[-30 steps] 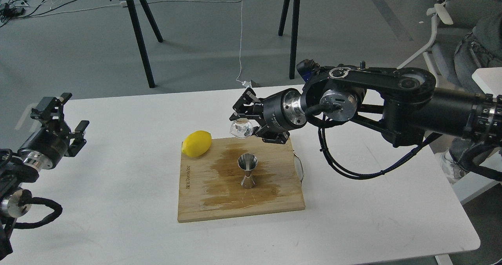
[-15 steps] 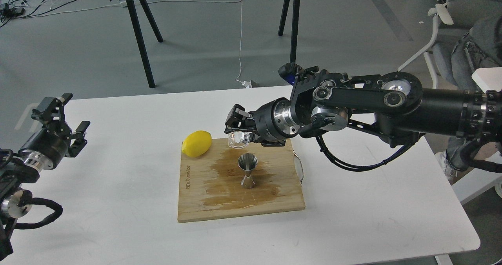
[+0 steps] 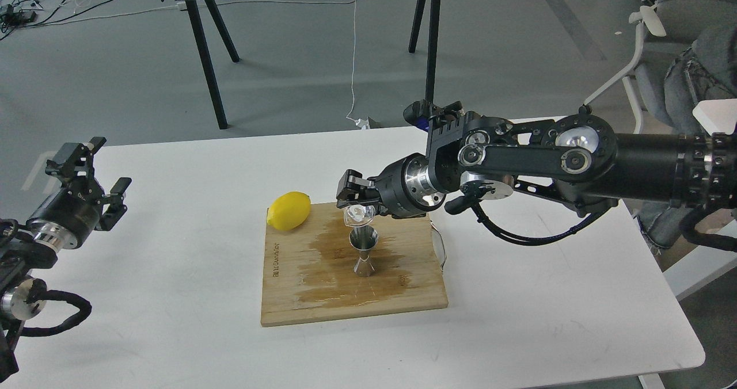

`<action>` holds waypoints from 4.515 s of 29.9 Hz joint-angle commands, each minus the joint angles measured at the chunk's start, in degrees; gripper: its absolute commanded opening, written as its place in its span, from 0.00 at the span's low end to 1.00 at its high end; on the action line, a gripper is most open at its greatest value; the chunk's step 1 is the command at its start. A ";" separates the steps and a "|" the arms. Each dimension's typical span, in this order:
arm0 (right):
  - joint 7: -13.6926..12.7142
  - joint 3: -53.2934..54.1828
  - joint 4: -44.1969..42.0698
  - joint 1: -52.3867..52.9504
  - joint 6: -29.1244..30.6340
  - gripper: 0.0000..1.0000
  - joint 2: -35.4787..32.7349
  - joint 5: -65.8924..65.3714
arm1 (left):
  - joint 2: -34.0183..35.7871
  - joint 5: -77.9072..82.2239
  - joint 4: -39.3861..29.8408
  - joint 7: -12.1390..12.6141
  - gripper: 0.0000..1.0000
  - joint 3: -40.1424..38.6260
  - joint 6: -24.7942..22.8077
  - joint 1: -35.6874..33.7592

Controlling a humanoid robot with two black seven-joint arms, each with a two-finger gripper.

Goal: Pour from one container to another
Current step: 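Tilt the glass cup with the right gripper to pour into the jigger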

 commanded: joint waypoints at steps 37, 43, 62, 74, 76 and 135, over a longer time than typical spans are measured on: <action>4.84 -3.30 0.20 5.57 3.53 0.19 0.49 -8.29 | 0.09 0.00 0.00 0.00 0.99 0.00 0.00 0.00; 5.28 -3.39 0.29 5.66 4.68 0.19 0.32 -9.78 | 0.17 0.00 0.00 0.00 0.99 0.00 0.00 0.00; 6.51 -5.23 0.20 5.66 8.46 0.18 0.14 -15.06 | 0.00 0.00 0.00 0.00 0.99 0.00 0.00 0.09; 8.53 -5.50 0.20 5.31 7.58 0.17 0.32 -18.40 | 0.00 0.00 0.09 0.00 0.99 0.00 0.00 0.09; 9.06 -5.50 0.20 5.31 7.49 0.17 0.32 -18.49 | 0.00 0.00 0.09 0.00 0.99 0.00 0.00 0.09; 17.14 -6.64 0.29 6.37 8.10 0.17 -0.12 -26.83 | 0.00 0.00 0.88 0.00 0.99 0.00 0.00 0.09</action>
